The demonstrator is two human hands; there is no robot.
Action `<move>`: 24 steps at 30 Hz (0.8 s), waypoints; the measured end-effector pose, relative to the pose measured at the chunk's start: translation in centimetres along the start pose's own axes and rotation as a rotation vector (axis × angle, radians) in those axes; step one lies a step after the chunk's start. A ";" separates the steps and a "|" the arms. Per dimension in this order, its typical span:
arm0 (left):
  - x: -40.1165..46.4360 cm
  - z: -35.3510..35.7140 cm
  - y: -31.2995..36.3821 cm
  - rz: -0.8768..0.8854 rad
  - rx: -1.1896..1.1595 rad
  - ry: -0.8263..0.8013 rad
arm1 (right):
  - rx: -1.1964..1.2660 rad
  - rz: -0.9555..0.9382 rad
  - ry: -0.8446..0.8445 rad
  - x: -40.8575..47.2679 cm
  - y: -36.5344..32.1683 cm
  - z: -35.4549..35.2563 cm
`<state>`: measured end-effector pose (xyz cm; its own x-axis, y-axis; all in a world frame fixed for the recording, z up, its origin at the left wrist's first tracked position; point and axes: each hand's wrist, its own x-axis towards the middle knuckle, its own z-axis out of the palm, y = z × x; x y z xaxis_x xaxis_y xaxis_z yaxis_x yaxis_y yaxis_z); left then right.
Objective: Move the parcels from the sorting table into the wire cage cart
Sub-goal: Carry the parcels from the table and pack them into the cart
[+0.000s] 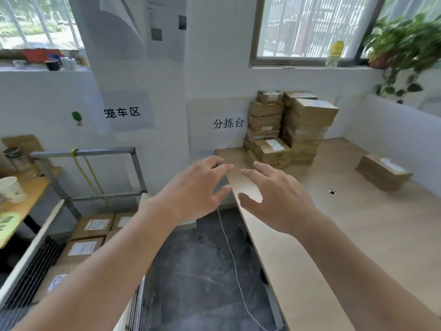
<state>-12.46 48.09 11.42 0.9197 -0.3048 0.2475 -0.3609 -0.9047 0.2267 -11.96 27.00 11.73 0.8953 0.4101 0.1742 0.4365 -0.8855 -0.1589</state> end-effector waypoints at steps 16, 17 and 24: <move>7.4 8.6 18.9 0.239 0.010 -0.073 | 0.037 0.255 0.016 -11.8 18.2 -3.6; 8.4 9.5 20.8 0.247 0.006 -0.075 | 0.032 0.264 0.012 -12.5 20.3 -3.9; 15.2 16.2 34.1 0.289 -0.027 -0.100 | 0.019 0.340 -0.002 -18.0 35.8 -5.9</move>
<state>-8.33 7.77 7.64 0.7883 -0.5778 0.2114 -0.6128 -0.7681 0.1859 -13.03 -13.37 8.67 0.9900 0.0928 0.1067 0.1149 -0.9675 -0.2252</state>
